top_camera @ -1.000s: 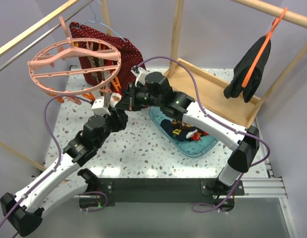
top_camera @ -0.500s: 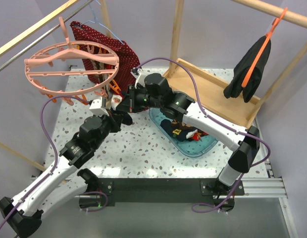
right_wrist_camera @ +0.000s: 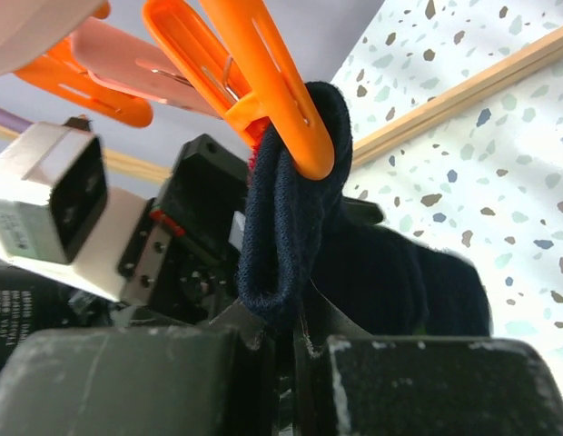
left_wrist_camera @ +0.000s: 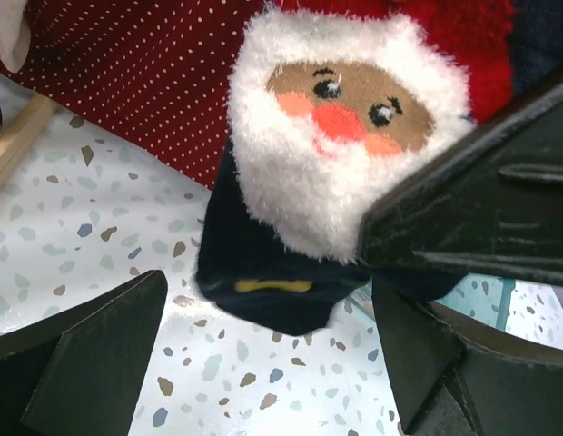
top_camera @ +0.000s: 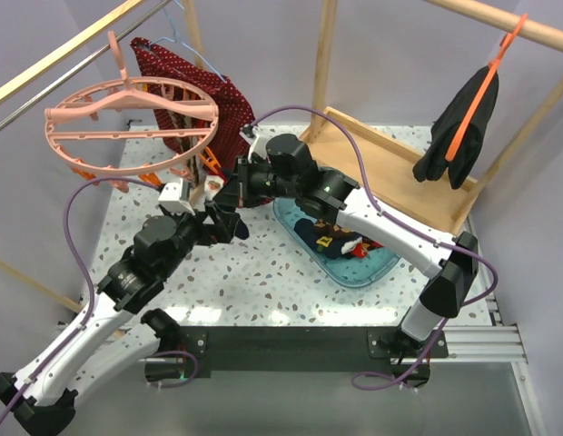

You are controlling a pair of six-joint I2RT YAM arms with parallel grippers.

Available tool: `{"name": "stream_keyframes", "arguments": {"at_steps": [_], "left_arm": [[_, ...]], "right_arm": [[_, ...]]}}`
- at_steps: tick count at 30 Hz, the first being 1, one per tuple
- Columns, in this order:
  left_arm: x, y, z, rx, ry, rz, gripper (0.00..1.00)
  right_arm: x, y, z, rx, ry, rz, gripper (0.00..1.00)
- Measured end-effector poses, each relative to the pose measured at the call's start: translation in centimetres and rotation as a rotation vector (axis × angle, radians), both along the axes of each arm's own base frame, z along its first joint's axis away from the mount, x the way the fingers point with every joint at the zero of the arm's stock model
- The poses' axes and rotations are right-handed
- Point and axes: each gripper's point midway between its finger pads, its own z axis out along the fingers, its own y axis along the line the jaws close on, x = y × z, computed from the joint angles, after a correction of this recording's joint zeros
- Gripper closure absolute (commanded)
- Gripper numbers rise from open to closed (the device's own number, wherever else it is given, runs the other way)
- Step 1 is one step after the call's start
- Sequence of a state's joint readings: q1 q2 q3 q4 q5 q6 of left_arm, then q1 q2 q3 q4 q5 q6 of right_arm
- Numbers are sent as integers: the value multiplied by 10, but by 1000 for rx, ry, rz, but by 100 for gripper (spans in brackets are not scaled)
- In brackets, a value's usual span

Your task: Remove the socks clipped to the hanger

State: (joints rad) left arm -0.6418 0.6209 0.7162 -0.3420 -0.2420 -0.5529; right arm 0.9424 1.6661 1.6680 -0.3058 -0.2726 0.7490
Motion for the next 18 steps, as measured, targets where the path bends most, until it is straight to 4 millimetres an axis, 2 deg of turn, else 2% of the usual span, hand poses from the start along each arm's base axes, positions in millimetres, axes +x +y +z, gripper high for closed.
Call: {"name": "stream_keyframes", "arguments": {"at_steps": [4, 9, 15, 18], "left_arm": [[8, -9, -5, 31, 23, -22, 0], [3, -26, -7, 51, 31, -131, 0], [2, -24, 16, 10, -50, -129, 0], [14, -21, 10, 29, -37, -76, 0]], "right_arm": [[-1, -1, 4, 12, 19, -12, 100], [1, -4, 2, -1, 40, -36, 100], [0, -2, 14, 26, 49, -38, 100], [0, -2, 16, 33, 53, -41, 100]]}}
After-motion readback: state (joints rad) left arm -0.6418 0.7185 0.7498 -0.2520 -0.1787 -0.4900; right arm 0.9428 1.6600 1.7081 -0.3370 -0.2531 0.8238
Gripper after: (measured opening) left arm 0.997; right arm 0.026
